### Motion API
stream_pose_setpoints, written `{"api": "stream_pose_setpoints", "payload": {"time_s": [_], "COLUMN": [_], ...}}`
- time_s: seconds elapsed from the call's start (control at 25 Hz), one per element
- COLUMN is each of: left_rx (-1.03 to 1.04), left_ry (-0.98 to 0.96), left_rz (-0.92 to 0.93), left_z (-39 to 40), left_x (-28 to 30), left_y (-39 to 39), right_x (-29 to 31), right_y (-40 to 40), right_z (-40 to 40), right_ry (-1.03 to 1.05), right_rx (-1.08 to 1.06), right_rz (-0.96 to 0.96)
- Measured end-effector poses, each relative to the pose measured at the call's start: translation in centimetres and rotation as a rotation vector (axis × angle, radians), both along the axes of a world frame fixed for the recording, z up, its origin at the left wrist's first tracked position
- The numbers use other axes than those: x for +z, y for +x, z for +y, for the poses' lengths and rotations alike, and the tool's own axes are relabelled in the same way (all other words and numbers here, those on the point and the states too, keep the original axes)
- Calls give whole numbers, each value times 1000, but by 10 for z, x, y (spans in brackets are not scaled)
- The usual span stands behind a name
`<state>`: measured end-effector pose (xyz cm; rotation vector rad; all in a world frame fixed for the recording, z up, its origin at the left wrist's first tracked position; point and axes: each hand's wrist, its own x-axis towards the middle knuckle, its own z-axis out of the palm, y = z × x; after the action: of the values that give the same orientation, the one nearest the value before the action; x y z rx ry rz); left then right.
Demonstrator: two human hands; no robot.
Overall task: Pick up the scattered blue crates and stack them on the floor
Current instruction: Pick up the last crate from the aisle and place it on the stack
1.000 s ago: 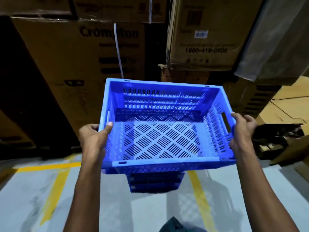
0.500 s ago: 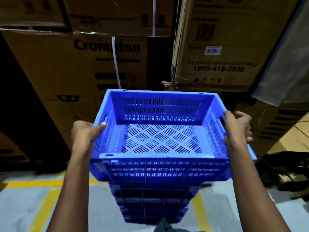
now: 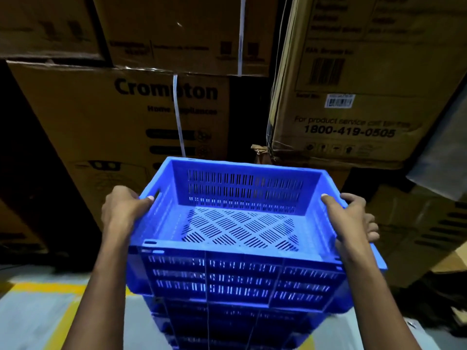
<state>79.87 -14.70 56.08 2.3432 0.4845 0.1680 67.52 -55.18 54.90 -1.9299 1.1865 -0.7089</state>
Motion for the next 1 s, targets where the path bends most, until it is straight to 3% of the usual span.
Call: {"api": "stream_pose_setpoints", "payload": {"time_s": [0.32,0.56,0.72,0.88,1.0], "left_rx": [-66,-50,-75,-147,-256], "left_ry": [46,-50,27,328,271], "left_rz": [-64,-72,-102,-370,-560], "left_z": [-14,-20,-17,-22,-46], "left_x": [20,24,23,21,13], "left_y": [11,-10,-18,-22,-43], "right_x": [12,16,15,14,14], "right_y": [4,-3,-4,-8,-8], "right_z": [17,16,20,22,18], "right_ry": [-32,8,-52,-128,-138], "right_rx": [77,108,152,213,271], "right_rz": [151,23,169,298,304]}}
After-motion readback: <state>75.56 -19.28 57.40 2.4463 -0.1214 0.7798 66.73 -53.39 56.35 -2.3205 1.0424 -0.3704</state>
